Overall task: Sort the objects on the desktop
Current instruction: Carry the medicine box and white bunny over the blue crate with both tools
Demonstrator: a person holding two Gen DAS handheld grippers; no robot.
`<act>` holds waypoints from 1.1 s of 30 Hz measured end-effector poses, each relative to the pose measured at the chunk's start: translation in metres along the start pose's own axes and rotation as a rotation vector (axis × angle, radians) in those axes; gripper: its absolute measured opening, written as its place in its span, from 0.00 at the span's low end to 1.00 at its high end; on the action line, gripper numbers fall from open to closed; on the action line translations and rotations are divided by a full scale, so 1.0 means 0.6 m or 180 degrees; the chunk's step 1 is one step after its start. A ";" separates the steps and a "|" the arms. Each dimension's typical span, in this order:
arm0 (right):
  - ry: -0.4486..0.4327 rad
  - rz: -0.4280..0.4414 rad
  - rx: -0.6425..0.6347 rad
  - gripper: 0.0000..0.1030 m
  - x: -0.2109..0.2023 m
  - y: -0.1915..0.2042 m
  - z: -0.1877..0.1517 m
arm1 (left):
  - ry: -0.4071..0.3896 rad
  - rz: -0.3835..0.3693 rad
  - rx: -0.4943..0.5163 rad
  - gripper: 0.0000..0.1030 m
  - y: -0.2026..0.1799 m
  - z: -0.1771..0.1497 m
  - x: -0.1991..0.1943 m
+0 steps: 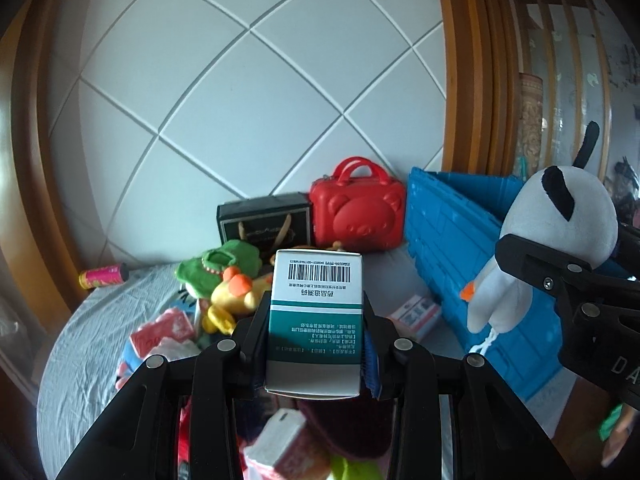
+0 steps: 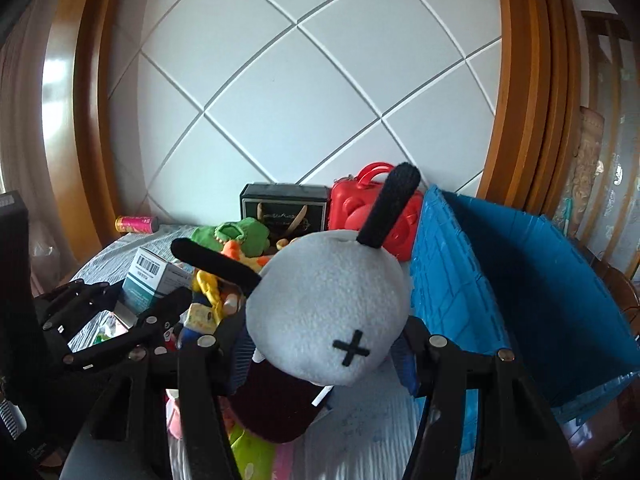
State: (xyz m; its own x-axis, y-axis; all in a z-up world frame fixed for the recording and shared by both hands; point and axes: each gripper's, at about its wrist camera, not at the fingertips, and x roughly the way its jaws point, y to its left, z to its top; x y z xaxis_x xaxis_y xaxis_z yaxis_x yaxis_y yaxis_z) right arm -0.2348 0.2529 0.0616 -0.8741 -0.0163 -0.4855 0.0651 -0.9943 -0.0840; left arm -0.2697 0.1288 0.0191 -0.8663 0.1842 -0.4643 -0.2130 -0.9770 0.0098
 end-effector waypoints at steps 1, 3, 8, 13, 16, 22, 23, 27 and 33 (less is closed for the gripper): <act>-0.0056 -0.0013 0.0032 0.55 -0.004 -0.017 0.004 | -0.0034 -0.0020 0.0012 0.35 -0.017 0.011 0.000; -0.0171 -0.0062 0.0123 0.56 -0.017 -0.062 0.007 | -0.0127 -0.0052 0.0041 0.35 -0.057 0.035 -0.001; -0.0347 -0.0231 0.0273 0.55 -0.048 -0.202 0.010 | -0.0355 -0.0172 0.0045 0.35 -0.186 0.093 -0.010; -0.0381 -0.0409 0.0305 0.56 -0.086 -0.365 -0.006 | -0.0414 -0.0389 0.0023 0.36 -0.347 0.142 -0.002; -0.0323 -0.0512 0.0341 0.56 -0.103 -0.466 -0.018 | -0.0348 -0.0479 0.0069 0.36 -0.439 0.156 0.011; -0.0010 -0.0498 0.0440 0.55 -0.073 -0.608 -0.062 | 0.0158 -0.0524 0.0257 0.36 -0.580 0.133 0.076; 0.0093 -0.0481 0.0451 0.55 -0.058 -0.624 -0.072 | 0.0267 -0.0513 0.0286 0.36 -0.595 0.122 0.088; 0.0485 -0.0442 0.0464 0.55 -0.003 -0.665 -0.116 | 0.0643 -0.0429 0.0323 0.36 -0.629 0.082 0.137; 0.0643 -0.0371 0.0540 0.55 0.027 -0.709 -0.146 | 0.0817 -0.0319 0.0282 0.36 -0.638 0.054 0.164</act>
State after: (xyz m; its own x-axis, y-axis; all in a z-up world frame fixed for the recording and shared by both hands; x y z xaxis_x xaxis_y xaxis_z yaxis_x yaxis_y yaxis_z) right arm -0.2343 0.6851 0.0131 -0.7563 0.1036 -0.6460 -0.1266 -0.9919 -0.0109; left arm -0.2881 0.5242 -0.0019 -0.6986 0.2349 -0.6758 -0.3400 -0.9401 0.0247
